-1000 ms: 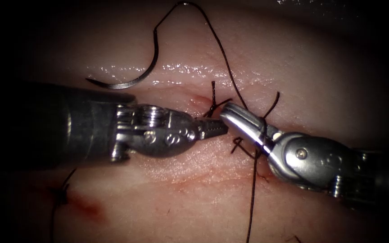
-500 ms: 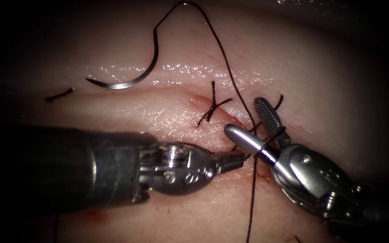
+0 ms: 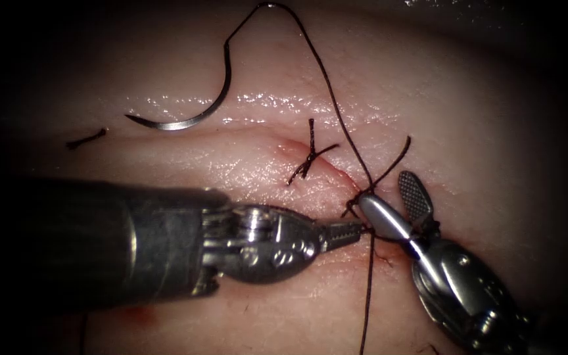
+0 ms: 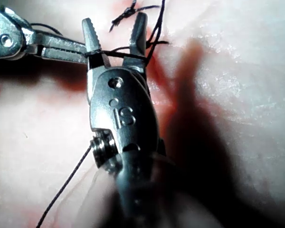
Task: Wound Closure
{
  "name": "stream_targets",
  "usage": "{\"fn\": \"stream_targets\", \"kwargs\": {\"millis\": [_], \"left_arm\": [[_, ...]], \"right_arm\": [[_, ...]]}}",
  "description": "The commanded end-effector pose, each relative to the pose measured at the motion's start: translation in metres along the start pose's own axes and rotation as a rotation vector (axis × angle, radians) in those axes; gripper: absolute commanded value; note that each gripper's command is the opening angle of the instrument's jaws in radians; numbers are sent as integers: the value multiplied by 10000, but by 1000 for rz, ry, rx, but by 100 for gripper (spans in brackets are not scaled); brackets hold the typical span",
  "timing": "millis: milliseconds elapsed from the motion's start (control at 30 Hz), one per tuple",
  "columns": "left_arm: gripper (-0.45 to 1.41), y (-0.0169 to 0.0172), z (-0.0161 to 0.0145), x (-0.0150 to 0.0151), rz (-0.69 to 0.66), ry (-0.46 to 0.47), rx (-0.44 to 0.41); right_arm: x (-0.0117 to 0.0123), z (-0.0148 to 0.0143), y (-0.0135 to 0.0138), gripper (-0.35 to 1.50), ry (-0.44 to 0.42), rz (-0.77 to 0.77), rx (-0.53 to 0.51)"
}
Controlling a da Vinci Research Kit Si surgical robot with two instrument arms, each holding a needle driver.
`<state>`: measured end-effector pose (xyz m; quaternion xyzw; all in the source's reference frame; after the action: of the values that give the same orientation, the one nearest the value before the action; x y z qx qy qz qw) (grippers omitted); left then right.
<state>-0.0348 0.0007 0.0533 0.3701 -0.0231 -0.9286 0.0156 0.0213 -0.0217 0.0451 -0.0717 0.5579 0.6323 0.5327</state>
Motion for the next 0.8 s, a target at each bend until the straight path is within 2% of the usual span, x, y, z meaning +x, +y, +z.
{"fn": "stream_targets", "kwargs": {"millis": [33, 467, 800], "left_arm": [[-45, 0, 8, 0, -1, 0, 0], [-45, -1, 14, 5, 7, -5, 2], [-45, -4, 16, 7, 11, -9, -2]], "right_arm": [[-8, 5, 1, 58, 5, 28, -9], [-27, 30, 23, 56, -28, 121, -40], [-27, 41, 30, 51, -30, 118, -44]]}}
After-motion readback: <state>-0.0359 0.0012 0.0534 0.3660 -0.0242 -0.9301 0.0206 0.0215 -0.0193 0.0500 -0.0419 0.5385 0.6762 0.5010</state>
